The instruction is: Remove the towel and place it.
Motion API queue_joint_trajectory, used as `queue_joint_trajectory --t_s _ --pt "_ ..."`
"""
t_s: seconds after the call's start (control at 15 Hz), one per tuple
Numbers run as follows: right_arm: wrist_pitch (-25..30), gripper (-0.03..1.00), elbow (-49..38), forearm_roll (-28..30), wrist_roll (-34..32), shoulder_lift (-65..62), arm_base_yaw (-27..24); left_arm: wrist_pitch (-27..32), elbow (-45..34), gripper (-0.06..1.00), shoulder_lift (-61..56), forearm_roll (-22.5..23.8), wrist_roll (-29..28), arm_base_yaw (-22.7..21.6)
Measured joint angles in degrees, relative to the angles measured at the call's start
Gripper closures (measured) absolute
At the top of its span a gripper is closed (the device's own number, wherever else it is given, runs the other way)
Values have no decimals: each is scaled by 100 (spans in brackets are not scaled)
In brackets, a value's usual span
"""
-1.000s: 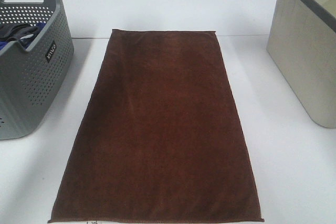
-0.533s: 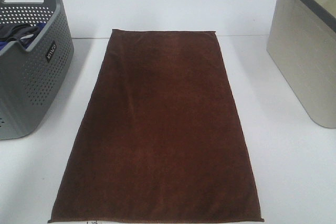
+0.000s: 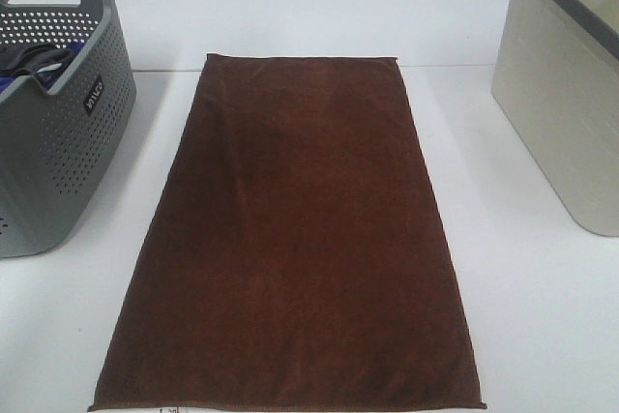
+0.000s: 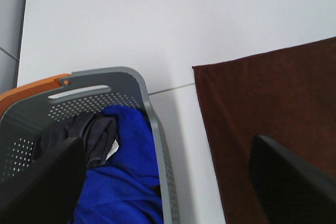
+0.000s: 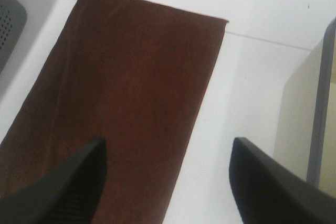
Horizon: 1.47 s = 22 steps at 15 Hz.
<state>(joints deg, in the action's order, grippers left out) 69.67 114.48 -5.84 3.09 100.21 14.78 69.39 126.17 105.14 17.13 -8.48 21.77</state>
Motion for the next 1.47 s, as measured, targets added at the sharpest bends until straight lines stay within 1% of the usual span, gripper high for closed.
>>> queue_joint_trajectory --t_s 0.07,0.13,0.27,0.53,0.73,0.8,0.87,0.93,1.0,1.07,1.13,1.33,1.47 --pt "0 33 -241 0 0 -172 0 0 -223 14 -172 -29 0 0" --pt "0 33 -1421 0 34 -1089 0 0 -1553 14 -1112 -86 0 0" --pt "0 33 -2647 0 34 -1965 0 6 -2865 14 -2091 -206 -57 0" --pt "11 33 -5185 -6 40 -3741 0 17 -5621 14 -3930 -647 -132 0" --pt "23 33 -6755 -6 40 -5082 0 0 -7282 14 -5231 -985 -132 0" --pt "23 33 -7380 -6 40 -5787 0 -109 -7958 14 -5879 -1146 -57 0" --pt "23 33 -7380 -6 40 -5787 0 -109 -7958 14 -5879 -1146 -57 0" --pt "23 33 -7723 -6 40 -6331 0 -201 -8365 14 -6280 -1232 57 0" --pt "11 33 -8233 -6 46 -7322 0 -395 -8881 14 -7082 -1387 384 0" --pt "-126 33 -8296 -6 80 -7832 0 -510 -9064 14 -7443 -1450 596 0" --pt "-126 33 -8296 -6 80 -7832 0 -510 -9064 14 -7443 -1450 596 0" --pt "-670 33 -8474 6 155 -9030 0 -1089 -9505 14 -8193 -1639 991 0" --pt "-819 33 -8571 0 155 -9454 0 -1278 -9586 14 -8354 -1782 1324 0"
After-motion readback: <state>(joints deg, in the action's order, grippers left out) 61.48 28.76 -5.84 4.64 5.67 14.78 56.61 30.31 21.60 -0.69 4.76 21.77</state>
